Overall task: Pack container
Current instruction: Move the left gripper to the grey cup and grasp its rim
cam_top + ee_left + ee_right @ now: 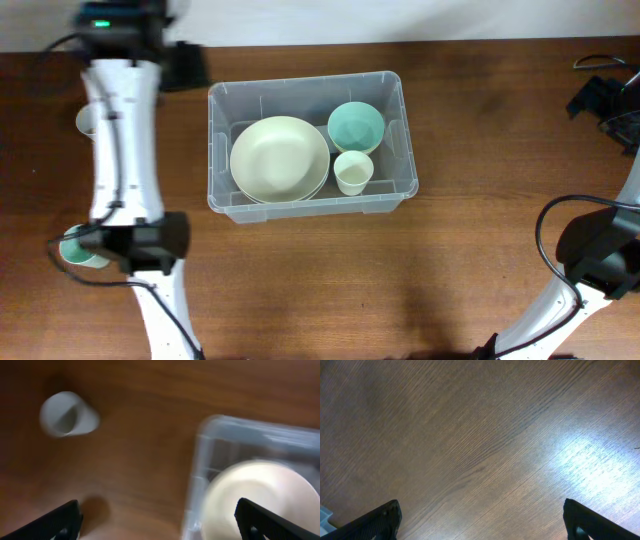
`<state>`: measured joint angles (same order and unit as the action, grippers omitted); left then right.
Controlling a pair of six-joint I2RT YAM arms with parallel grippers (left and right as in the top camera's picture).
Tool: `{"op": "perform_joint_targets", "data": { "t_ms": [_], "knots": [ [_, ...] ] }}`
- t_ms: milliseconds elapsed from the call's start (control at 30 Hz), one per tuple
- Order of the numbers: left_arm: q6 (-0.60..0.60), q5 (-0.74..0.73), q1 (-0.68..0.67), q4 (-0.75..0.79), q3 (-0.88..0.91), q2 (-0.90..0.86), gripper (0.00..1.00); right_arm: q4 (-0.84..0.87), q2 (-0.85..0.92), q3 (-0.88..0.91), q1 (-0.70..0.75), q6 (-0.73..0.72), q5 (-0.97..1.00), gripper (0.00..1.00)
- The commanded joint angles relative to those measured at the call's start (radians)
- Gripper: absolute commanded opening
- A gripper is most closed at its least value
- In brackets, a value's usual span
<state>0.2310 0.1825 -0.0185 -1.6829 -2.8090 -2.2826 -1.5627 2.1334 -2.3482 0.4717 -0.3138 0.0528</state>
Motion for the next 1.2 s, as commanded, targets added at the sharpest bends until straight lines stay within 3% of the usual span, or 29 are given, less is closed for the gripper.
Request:
{"op": "perform_joint_targets", "data": {
  "t_ms": [0,433,833,1167],
  "knots": [
    [0.098,-0.038,0.114,0.002,-0.004,0.004,0.99,0.0,0.003,0.004,0.006,0.0,0.011,0.99],
    [0.09,-0.065,0.362,0.129,0.001,-0.051,0.99,0.0,0.003,0.004,0.006,0.0,0.011,0.99],
    [0.09,-0.09,0.403,0.204,0.0,-0.269,0.99,0.0,0.003,0.004,0.006,0.0,0.011,0.99],
    [0.114,-0.09,0.406,0.247,0.0,-0.35,0.96,0.0,0.003,0.004,0.006,0.0,0.011,0.99]
  ]
}}
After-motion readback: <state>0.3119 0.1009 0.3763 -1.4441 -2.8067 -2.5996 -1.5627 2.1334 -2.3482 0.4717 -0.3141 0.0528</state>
